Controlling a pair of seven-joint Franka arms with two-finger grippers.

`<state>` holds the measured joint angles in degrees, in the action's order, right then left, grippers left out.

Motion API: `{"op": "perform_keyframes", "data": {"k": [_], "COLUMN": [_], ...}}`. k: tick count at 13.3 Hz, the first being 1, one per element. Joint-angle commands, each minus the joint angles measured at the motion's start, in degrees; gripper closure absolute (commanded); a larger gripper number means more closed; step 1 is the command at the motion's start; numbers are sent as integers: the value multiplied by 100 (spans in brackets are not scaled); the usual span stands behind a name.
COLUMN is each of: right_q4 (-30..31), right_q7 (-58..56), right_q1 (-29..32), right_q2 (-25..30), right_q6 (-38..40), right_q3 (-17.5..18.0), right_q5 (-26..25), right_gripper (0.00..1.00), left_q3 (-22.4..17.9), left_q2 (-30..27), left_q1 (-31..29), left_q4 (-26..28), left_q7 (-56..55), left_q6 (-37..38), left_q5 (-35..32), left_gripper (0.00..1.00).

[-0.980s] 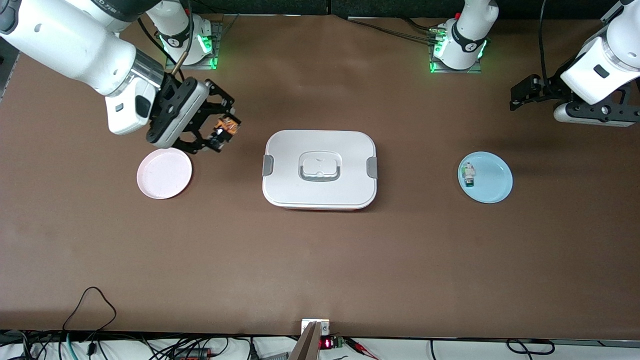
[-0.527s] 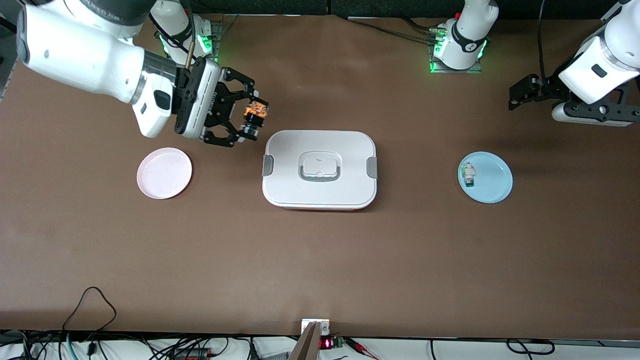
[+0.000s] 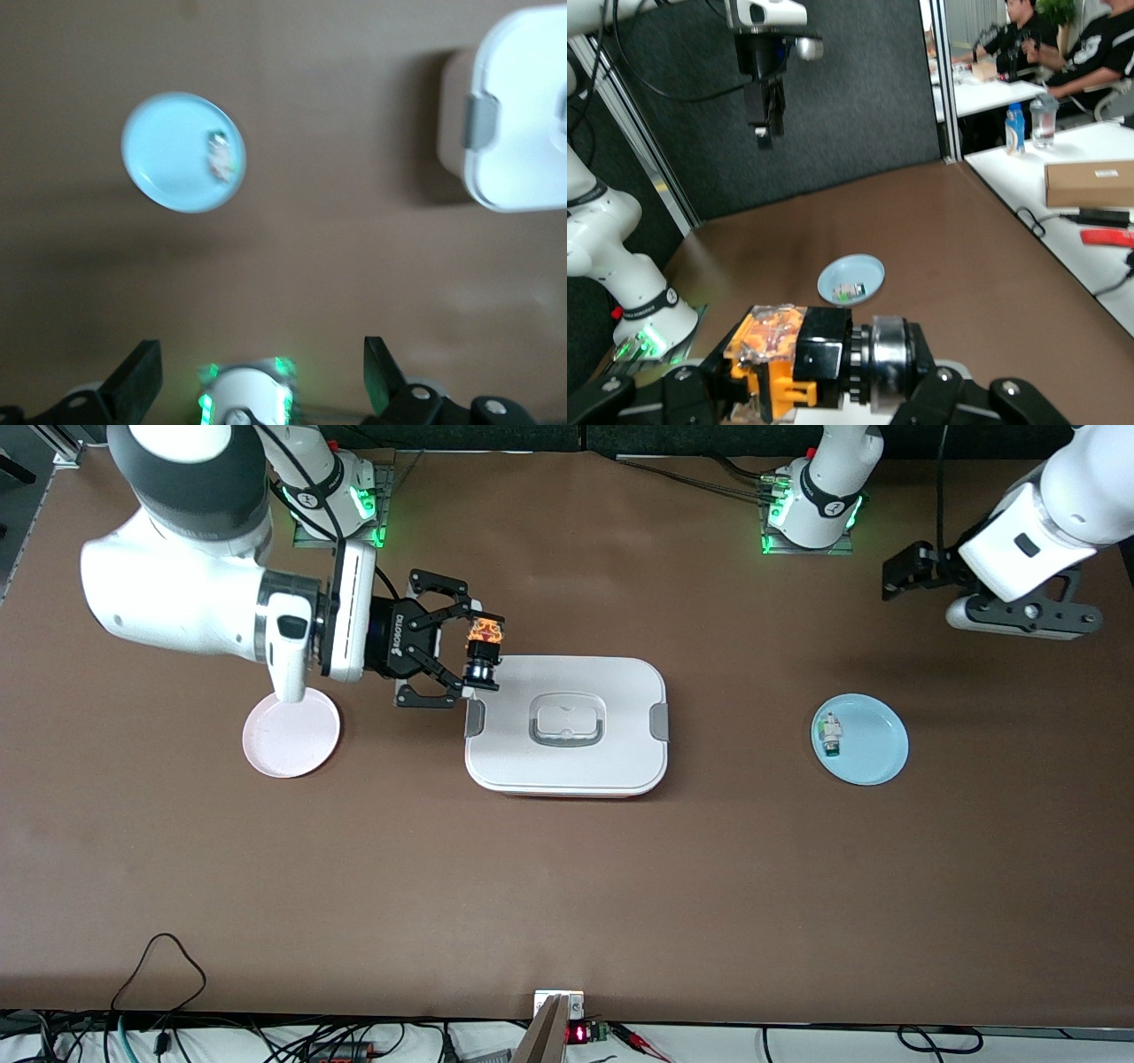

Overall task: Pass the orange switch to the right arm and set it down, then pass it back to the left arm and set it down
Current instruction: 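Hold the switch over the box while the left gripper reaches toward it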

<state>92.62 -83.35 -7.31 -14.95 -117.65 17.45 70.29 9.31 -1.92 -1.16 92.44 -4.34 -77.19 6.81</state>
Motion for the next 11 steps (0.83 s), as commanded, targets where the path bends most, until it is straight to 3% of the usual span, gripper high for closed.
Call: {"op": "perform_keyframes", "data": {"k": [1, 4, 8, 11], "right_q4": [36, 10, -112, -393], "right_q7": [-365, -410, -348, -410], "right_q1": [-156, -551, -894, -1202], "right_q2": [-157, -271, -570, -807], "right_q6": [-65, -590, -777, -1082], "right_q3": [13, 13, 13, 13], "right_q5": [755, 1678, 1804, 1795], "right_gripper": [76, 77, 79, 79], "left_q3": [0, 9, 97, 97], "left_q2": [-28, 112, 612, 1122], "left_q1": [-42, 10, -50, -60], "left_q4": [-15, 37, 55, 116], "left_q7": [-50, -111, -94, -103], "left_q6": [257, 441, 389, -128], "left_q5": [504, 1513, 2988, 4132], "left_gripper": [0, 0, 0, 0]}}
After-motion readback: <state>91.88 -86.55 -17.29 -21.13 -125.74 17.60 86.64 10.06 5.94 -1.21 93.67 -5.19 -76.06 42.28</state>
